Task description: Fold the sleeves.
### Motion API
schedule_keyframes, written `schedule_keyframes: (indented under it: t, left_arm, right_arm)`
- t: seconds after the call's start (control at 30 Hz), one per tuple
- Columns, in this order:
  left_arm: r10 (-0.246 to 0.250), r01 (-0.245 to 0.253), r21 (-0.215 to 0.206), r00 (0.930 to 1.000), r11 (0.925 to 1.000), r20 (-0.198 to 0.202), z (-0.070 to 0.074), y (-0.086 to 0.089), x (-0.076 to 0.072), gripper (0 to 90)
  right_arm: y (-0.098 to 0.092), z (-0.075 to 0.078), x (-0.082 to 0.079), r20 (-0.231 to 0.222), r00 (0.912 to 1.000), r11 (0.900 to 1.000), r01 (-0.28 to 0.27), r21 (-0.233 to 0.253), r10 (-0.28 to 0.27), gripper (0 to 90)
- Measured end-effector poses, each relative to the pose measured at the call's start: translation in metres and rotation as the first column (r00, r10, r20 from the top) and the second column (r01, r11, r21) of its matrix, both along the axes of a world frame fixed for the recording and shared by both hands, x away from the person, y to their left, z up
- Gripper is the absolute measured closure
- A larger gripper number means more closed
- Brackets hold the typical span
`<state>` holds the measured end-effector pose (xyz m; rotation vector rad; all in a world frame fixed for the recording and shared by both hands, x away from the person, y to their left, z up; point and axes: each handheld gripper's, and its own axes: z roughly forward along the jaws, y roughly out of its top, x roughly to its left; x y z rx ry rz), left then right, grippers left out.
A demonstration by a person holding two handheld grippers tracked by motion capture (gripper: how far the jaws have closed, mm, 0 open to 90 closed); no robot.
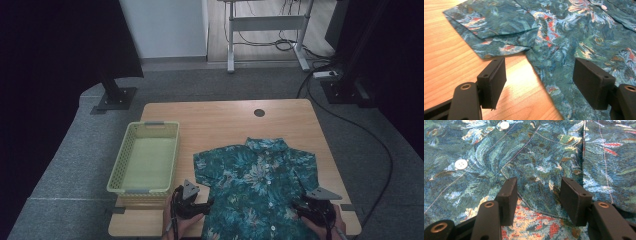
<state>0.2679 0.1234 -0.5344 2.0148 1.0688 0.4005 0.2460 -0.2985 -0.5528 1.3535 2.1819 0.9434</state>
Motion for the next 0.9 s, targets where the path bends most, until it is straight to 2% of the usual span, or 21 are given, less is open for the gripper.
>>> schedule_keyframes:
  t: [0.17, 0.27, 0.43, 0.63, 0.8, 0.9]
  left_arm:
    - [0.014, -0.014, -0.01, 0.9999, 0.9999, -0.004, 0.001, 0.003, 0.001, 26.4]
    - [0.026, -0.027, -0.04, 0.9995, 0.9988, -0.018, 0.003, 0.006, 0.002, 26.5]
    - [0.03, -0.031, -0.034, 0.9994, 0.999, -0.017, 0.003, 0.005, 0.002, 26.7]
    - [0.023, -0.023, 0.003, 0.9997, 0.9997, -0.005, 0.002, -0.001, 0.0, 26.7]
    - [0.022, -0.022, 0.005, 0.9997, 0.9997, -0.009, 0.002, -0.001, 0.002, 26.6]
    - [0.044, -0.044, 0.015, 0.999, 0.9989, -0.002, 0.003, -0.001, 0.005, 26.5]
  right_arm:
    - [0.005, 0.002, 0.001, -0.015, 0.9994, 0.999, 0.032, -0.017, -0.032, 43.6]
    - [0.012, 0.002, 0.001, -0.012, 0.9997, 1.0, 0.019, -0.024, -0.02, 42.8]
    - [0.028, 0.002, 0.003, -0.004, 0.9999, 0.999, -0.011, -0.031, 0.011, 41.9]
    - [0.042, 0.003, 0.005, 0.008, 0.9988, 0.997, -0.048, -0.055, 0.049, 41.4]
    - [0.047, 0.003, 0.005, 0.01, 0.998, 0.996, -0.061, -0.062, 0.062, 41.2]
    - [0.046, 0.002, 0.007, 0.004, 0.9979, 0.997, -0.065, -0.048, 0.065, 40.7]
